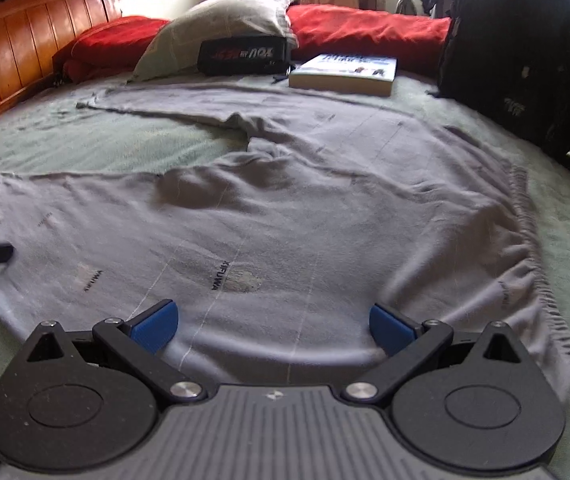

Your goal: Fold clothes

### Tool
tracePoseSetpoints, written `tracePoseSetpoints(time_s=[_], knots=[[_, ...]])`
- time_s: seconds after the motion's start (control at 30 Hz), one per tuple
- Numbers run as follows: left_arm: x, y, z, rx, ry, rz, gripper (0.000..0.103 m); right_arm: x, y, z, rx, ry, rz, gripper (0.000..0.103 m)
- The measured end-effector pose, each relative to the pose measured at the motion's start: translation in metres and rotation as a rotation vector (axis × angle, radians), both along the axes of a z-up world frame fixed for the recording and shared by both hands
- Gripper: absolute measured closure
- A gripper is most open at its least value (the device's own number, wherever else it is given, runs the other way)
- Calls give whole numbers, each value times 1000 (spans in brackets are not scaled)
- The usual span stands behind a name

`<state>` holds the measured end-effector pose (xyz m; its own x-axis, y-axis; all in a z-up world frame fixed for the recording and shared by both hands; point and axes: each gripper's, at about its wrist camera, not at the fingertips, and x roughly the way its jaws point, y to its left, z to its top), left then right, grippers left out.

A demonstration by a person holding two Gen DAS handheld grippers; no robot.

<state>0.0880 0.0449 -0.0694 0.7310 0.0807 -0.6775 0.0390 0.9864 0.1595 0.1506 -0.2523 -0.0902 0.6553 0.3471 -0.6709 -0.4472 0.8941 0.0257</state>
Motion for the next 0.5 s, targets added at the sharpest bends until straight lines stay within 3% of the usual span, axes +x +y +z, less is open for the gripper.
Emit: tracePoseSetpoints(time_s=[0.17,0.3,0.4,0.5], knots=[[-7,10,-5,-99,-23,42,3,-21,-27,3,5,-40,50,0],[-14,10,-9,-107,-58,47,2,-22,-54,-19,-9,34,-12,0],[-19,13,-11,-118,-79,47,2,-32,-77,-19,47,54,-47,0],[-24,13,-13,-119,-102,47,2,-34,-73,-11,29,54,-80,0]])
